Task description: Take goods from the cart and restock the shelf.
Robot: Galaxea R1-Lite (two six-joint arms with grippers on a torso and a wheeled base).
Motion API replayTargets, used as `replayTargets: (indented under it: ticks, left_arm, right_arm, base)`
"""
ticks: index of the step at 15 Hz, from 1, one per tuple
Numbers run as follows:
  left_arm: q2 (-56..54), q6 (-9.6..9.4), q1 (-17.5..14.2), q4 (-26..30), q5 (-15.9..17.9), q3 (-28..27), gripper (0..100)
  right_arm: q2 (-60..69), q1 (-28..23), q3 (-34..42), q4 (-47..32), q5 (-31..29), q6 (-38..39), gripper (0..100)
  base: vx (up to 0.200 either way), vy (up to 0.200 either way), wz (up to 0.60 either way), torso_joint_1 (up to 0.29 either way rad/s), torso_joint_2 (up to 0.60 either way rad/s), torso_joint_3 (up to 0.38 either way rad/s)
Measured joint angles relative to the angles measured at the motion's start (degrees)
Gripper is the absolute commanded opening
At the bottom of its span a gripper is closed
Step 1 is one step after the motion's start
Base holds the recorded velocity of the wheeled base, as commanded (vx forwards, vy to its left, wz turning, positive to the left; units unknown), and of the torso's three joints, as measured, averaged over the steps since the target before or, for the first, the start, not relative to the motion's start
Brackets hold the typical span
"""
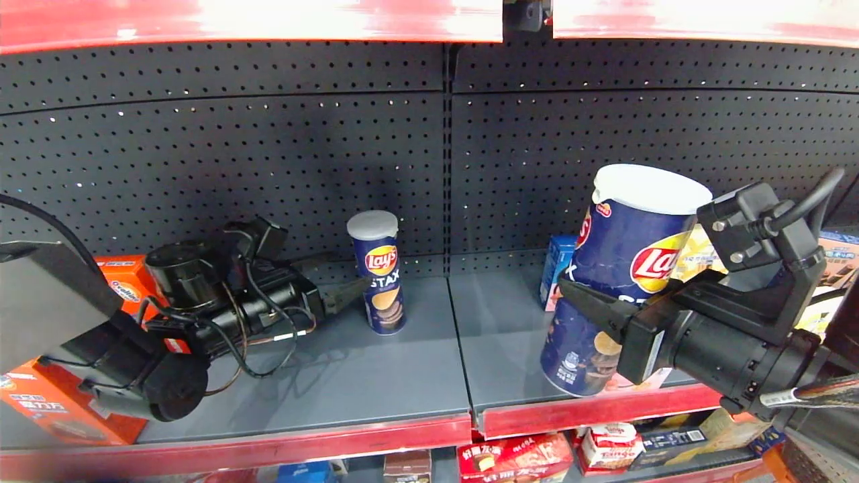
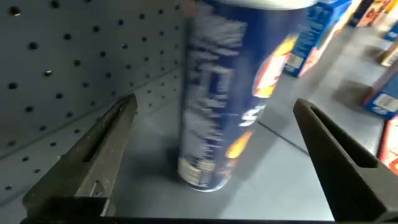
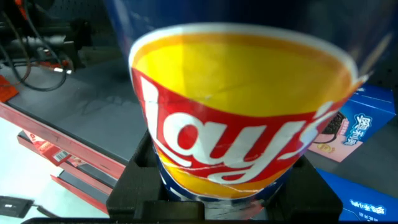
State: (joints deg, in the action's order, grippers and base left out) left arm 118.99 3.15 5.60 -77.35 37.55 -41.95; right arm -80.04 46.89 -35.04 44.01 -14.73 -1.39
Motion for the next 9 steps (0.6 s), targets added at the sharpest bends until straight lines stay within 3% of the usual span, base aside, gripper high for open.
replayTargets:
  ticks: [3, 9]
  left_arm:
    - [2.4, 0.18, -0.9, 0.1, 3.8, -3.5, 100]
    - [6.7, 0.6, -0.4, 1.0, 7.4, -10.9, 100]
  right_arm:
    - [-0.3, 0.0, -0.1, -0.1, 0.1, 0.0, 0]
    - [-0.9, -0.1, -0.4, 0.0, 0.0, 0.1, 0]
  base:
    - [0.0, 0.0, 0.0, 0.0, 0.0, 0.0]
    - [0.0, 0.0, 0.0, 0.0, 0.0, 0.0]
